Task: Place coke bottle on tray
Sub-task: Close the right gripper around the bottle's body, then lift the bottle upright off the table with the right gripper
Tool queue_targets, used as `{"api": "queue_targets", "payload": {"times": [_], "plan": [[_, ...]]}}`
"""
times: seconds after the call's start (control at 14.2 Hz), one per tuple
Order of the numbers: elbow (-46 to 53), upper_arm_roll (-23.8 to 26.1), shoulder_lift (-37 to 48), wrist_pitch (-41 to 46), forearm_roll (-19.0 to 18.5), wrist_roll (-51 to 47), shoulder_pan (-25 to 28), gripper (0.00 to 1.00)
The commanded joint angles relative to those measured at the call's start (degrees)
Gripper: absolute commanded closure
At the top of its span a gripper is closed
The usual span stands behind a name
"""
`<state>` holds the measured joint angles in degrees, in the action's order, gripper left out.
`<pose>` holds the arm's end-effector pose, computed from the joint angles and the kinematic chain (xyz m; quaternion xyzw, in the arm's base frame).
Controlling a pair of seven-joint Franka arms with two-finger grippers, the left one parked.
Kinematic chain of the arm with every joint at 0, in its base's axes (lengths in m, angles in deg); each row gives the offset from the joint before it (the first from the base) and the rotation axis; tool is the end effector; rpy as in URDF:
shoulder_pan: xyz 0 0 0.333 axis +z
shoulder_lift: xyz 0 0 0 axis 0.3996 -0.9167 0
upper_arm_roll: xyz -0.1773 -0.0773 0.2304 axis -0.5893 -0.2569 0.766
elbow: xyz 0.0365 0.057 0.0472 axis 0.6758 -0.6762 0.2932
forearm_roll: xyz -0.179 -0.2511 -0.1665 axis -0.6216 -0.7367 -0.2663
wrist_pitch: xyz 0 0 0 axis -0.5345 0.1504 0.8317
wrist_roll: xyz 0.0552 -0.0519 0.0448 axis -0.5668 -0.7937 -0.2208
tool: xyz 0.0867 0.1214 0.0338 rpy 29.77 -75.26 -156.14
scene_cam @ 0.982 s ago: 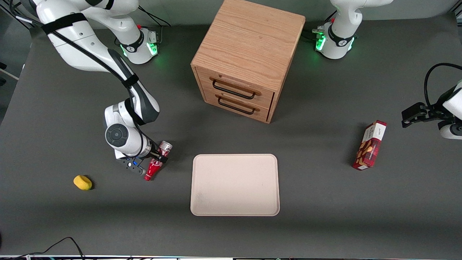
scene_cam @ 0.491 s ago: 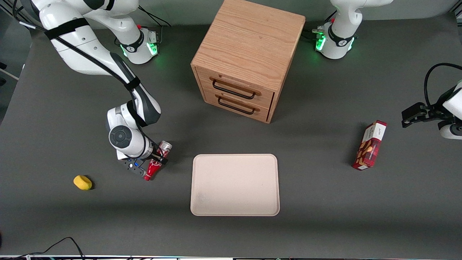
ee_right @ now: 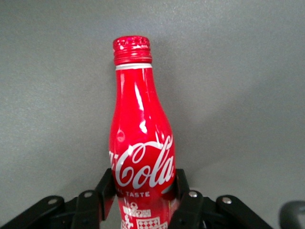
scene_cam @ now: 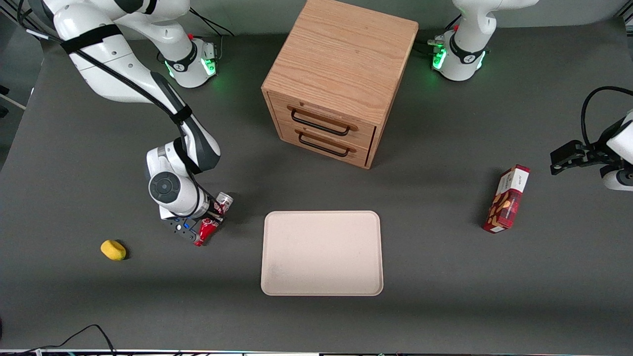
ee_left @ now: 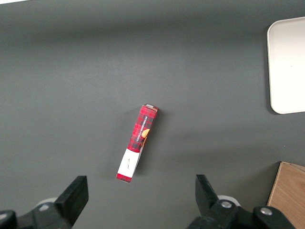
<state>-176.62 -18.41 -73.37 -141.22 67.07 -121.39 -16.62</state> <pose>0.5718 0.1510 0.1723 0.9572 -0.2869 -0.0178 0.0345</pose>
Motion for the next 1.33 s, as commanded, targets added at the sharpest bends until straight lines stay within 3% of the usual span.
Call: {"api": "queue_targets", "payload": {"times": [0.0,0.28,0.49,0.91,1.26], "plan": [[0.59,0.51,3.21,4.3,-1.59,-1.25,-0.16,1.0],[0.59,2.7,11.28,15.02,-0.46,2.68,-1.13,1.0],[3.56,2.62,18.67,26.96,6.82,11.55,-1.21,1.0],[20.68,0.78,24.58,55.97,10.18,25.9,-3.94,1.0],[28.95,0.6,20.99,59.08,10.18,27.67,-3.42,1.0]]}}
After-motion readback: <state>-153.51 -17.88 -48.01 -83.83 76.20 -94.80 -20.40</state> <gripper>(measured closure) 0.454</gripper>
